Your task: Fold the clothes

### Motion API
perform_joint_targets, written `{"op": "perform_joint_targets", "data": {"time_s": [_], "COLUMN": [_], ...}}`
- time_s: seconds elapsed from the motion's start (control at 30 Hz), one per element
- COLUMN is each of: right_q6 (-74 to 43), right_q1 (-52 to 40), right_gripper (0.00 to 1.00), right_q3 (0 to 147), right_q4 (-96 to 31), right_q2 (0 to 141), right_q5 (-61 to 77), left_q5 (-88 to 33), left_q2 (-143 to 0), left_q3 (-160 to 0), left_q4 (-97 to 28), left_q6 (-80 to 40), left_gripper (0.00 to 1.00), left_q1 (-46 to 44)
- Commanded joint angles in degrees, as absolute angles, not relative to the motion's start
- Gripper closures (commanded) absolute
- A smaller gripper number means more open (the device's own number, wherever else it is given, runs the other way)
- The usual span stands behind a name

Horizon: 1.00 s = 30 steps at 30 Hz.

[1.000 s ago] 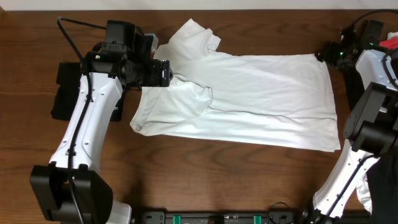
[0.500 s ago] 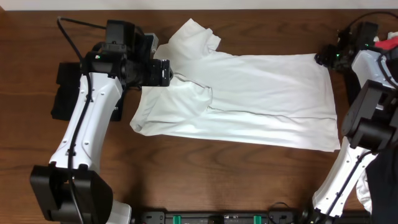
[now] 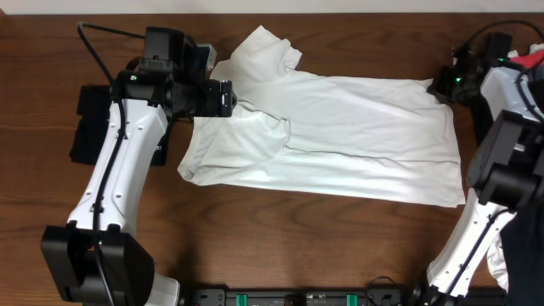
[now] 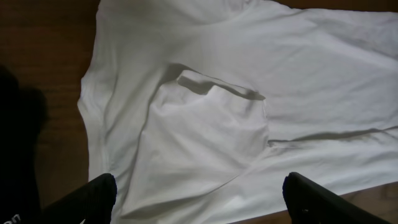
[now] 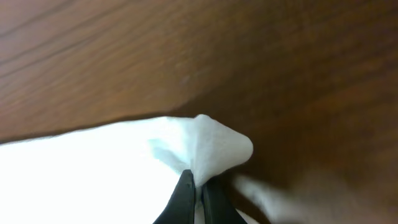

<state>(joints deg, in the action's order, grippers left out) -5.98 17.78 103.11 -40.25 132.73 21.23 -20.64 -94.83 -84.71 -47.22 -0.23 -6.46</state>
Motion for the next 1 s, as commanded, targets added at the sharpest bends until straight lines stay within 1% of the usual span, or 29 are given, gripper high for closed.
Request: {"op": "perform_joint_targets", "data": {"time_s": [0.0,0.2,0.5,0.63,0.8,0.97], "right_q6": [-2.2,-0.5,-0.1,1.0,1.0,1.0], "right_q1": [17.9,17.7,16.9,16.1,15.6,14.7], "right_gripper": [0.99,0.99,0.99,0.99,0.99,0.98], "right_q3": [103.8,103.8,103.6,103.6,103.5,102.8], "right_q4": [-42.9,-49.5,-58.2,-59.1,-57.6,-59.2], "right_q2": [124.9,118.7,117.7,117.7,117.7,117.8], "right_q5": [23.4,23.3,23.4,22.6,16.2,15.9], "left_q5": [-20.9,-21.0,-21.0,-21.0,-21.0,-21.0], "left_q2": [-94.2,-94.2,-94.2,-94.2,-94.2,-94.2], "left_q3": [-85.8,-85.8,-85.8,-85.8,-85.8,-85.8], "left_q4": [-46.6,-45.8,-45.8,-45.8,-45.8,-45.8], "left_q6": [-0.7,-0.7,-0.7,-0.7,-0.7,-0.7], "left_gripper": [0.13,0.13,0.13,0.13,0.13,0.13], "left_q1": [-6.3,-6.3,-6.3,-6.3,-6.3,-6.3]}}
